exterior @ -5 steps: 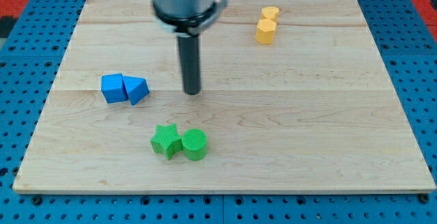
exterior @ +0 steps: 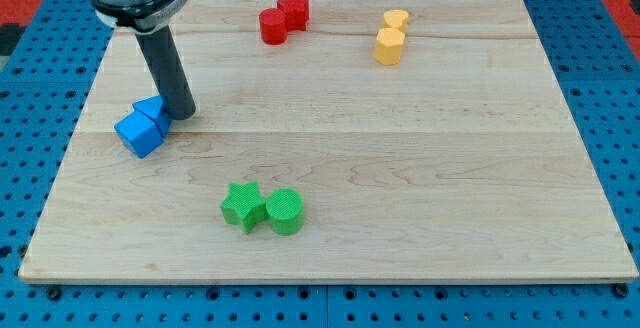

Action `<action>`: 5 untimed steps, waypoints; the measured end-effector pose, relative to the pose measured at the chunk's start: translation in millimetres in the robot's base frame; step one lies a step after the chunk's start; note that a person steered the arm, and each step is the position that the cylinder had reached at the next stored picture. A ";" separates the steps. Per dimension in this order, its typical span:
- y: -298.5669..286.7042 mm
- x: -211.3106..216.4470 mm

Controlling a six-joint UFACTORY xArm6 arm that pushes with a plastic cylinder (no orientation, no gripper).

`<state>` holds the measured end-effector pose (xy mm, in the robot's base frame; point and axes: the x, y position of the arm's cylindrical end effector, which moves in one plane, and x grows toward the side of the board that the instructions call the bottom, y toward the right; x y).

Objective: Move the blue blocks to the left side

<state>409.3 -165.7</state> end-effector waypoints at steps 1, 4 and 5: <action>0.0 -13.0; -2.9 -12.4; -10.2 -9.9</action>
